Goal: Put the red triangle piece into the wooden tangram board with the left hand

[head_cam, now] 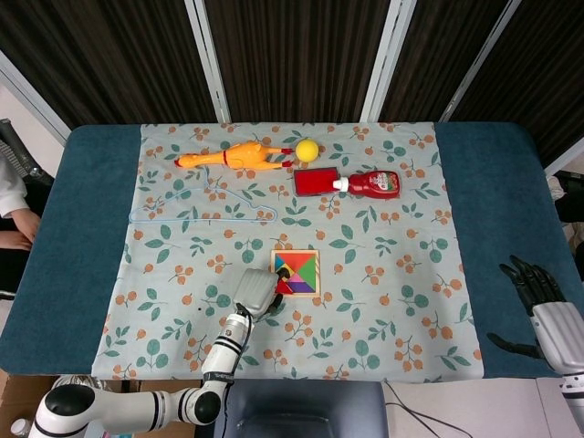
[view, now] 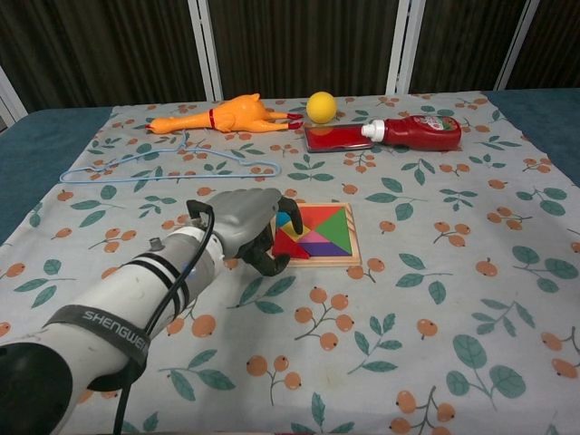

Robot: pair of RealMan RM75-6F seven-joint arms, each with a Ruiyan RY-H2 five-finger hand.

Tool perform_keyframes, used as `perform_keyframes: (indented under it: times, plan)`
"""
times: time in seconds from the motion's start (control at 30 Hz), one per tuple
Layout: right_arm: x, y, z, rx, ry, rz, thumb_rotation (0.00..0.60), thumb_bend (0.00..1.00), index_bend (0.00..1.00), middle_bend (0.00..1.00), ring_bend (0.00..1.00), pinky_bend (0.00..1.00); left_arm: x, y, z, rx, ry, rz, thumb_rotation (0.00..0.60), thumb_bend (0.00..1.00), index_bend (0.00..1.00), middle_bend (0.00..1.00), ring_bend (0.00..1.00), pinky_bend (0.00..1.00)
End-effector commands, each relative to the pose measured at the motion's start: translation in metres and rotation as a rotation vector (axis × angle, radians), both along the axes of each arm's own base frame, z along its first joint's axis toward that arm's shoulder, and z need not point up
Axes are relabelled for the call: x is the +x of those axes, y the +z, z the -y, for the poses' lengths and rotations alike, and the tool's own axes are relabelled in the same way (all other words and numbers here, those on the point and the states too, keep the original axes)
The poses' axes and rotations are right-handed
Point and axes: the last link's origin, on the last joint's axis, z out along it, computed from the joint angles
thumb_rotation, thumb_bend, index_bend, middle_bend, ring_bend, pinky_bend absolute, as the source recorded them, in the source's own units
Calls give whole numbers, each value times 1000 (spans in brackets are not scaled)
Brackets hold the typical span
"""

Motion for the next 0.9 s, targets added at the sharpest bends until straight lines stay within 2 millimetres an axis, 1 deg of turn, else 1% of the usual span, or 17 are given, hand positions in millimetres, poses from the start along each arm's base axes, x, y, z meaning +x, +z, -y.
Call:
perform_keyframes:
  times: [0.03, 0.23, 0.33, 0.47, 0.9]
  plan:
    - [0, 0, 0, 1, 0, -1, 600, 202, 0, 0, 0, 0, 0, 1, 0, 2, -2, -1, 600, 413, 334, 1000, 1000, 1000]
    - [0, 1, -1, 0, 1, 3, 600, 202, 0, 0, 0, 0, -4, 4, -3, 9, 0, -15, 600, 413, 335, 1000, 1000, 1000]
    - [0, 1, -1, -1, 2, 5, 600, 203, 0, 0, 0, 0, -7, 3, -3, 1, 4, -28, 600, 413, 353, 1000, 1000, 1000]
    - [0, 2, -2, -3, 4, 7, 600, 203, 0, 0, 0, 0, -6, 2, -3, 2, -4, -33, 600, 412, 373, 1000, 1000, 1000]
    - [0, 2, -2, -4, 7, 9, 600, 202, 0, 0, 0, 0, -9, 3, -2, 5, -7, -29, 600, 414, 375, 1000, 1000, 1000]
